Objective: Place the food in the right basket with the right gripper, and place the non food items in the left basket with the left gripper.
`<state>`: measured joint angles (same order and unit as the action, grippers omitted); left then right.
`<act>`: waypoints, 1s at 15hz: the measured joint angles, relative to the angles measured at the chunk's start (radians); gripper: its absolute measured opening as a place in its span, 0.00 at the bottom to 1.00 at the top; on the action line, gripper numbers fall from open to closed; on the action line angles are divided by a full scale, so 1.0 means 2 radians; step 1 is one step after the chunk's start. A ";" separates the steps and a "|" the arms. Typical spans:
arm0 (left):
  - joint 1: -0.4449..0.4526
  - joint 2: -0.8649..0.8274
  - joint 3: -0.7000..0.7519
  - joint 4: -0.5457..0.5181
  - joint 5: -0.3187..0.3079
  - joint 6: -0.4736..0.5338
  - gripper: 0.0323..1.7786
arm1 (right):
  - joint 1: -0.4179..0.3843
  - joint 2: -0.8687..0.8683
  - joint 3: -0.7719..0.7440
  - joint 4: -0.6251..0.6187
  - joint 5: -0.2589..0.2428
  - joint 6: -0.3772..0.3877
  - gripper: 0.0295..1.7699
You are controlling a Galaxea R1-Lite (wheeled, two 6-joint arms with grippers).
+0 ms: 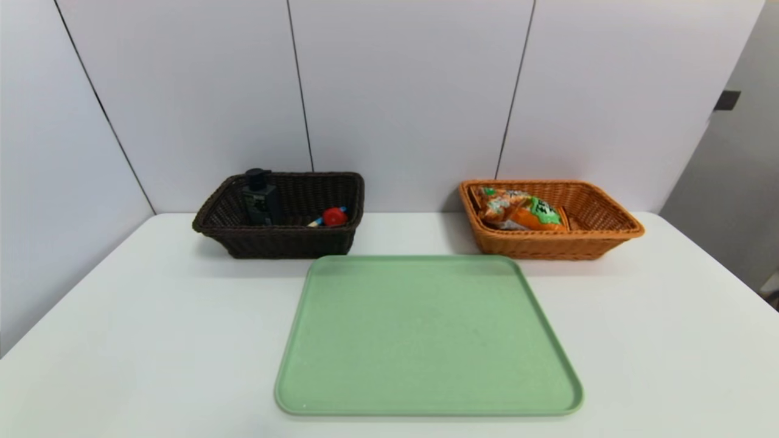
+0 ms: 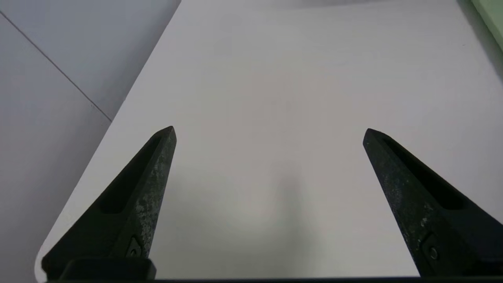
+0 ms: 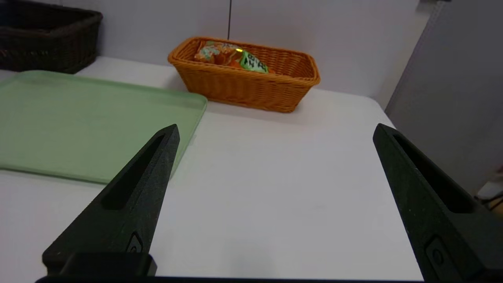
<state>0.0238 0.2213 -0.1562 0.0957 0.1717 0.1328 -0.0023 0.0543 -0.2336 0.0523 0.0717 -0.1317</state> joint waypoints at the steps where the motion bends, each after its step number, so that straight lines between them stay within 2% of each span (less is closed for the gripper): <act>1: 0.000 0.000 0.021 -0.036 0.000 0.008 0.95 | 0.000 -0.009 0.023 -0.029 0.001 0.000 0.96; 3: 0.000 -0.001 0.047 -0.071 -0.007 0.018 0.95 | 0.000 -0.020 0.058 -0.047 0.001 0.000 0.96; 6: -0.001 -0.004 0.071 -0.097 -0.059 0.024 0.95 | -0.001 -0.026 0.104 -0.066 -0.003 0.003 0.96; 9: -0.002 -0.011 0.077 -0.083 -0.105 0.024 0.95 | -0.001 -0.028 0.115 -0.055 -0.006 0.020 0.96; 12: -0.006 -0.034 0.078 -0.049 -0.111 0.022 0.95 | -0.001 -0.028 0.116 -0.032 -0.011 0.025 0.96; 15: -0.009 -0.062 0.078 -0.043 -0.110 0.015 0.95 | -0.001 -0.028 0.117 -0.024 -0.012 0.025 0.96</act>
<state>0.0062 0.0970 -0.0009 0.0089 -0.0474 0.1619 -0.0036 -0.0013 -0.0004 0.0036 0.0481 -0.0817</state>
